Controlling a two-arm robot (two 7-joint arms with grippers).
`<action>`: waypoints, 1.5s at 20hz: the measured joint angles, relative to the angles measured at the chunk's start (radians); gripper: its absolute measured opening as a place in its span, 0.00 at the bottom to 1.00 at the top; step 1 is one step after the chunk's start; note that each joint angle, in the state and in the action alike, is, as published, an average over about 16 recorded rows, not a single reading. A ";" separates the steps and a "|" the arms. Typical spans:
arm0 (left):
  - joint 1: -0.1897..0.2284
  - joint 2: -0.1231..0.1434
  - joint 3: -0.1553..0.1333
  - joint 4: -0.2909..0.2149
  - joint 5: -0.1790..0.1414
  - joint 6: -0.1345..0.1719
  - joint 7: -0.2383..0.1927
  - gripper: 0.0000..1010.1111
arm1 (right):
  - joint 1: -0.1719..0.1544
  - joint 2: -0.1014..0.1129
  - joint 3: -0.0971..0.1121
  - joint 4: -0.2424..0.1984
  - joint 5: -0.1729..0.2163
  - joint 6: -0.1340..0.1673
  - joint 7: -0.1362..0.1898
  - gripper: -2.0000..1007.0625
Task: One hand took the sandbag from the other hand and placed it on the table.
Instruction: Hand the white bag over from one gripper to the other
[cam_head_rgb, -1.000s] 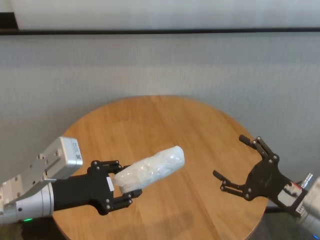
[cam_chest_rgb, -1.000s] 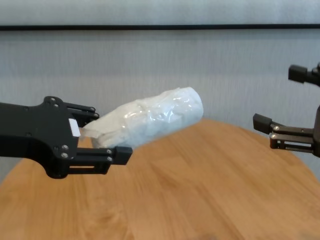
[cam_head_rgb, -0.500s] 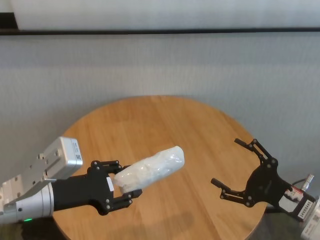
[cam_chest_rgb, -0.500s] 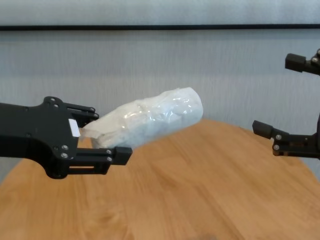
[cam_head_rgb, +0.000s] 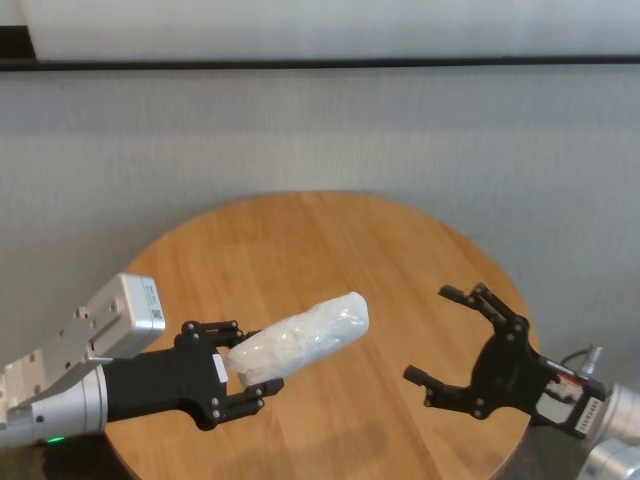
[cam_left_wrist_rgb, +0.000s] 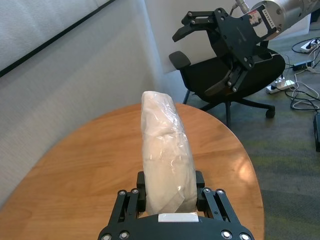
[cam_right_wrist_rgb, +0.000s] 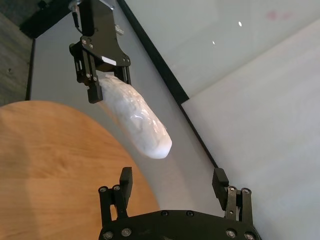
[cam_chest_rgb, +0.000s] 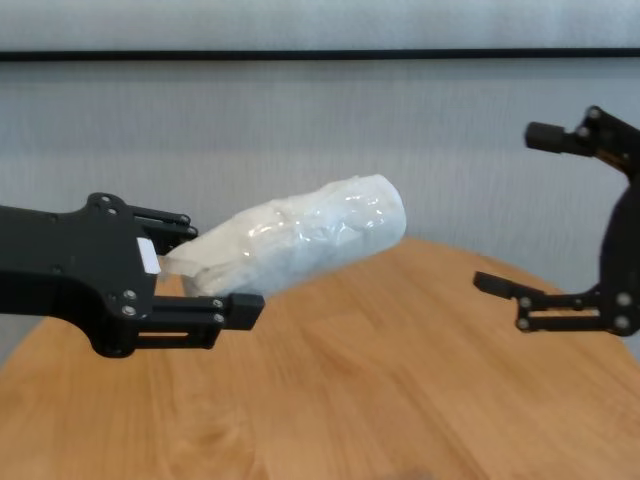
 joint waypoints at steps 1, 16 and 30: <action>0.000 0.000 0.000 0.000 0.000 0.000 0.000 0.56 | 0.008 -0.006 -0.001 0.006 -0.024 -0.009 -0.003 1.00; 0.000 0.000 0.000 0.000 0.000 0.000 0.000 0.56 | 0.108 -0.082 -0.007 0.089 -0.312 -0.113 -0.058 1.00; 0.000 0.000 0.000 0.000 0.000 0.000 0.000 0.56 | 0.165 -0.088 -0.030 0.119 -0.454 -0.175 -0.126 1.00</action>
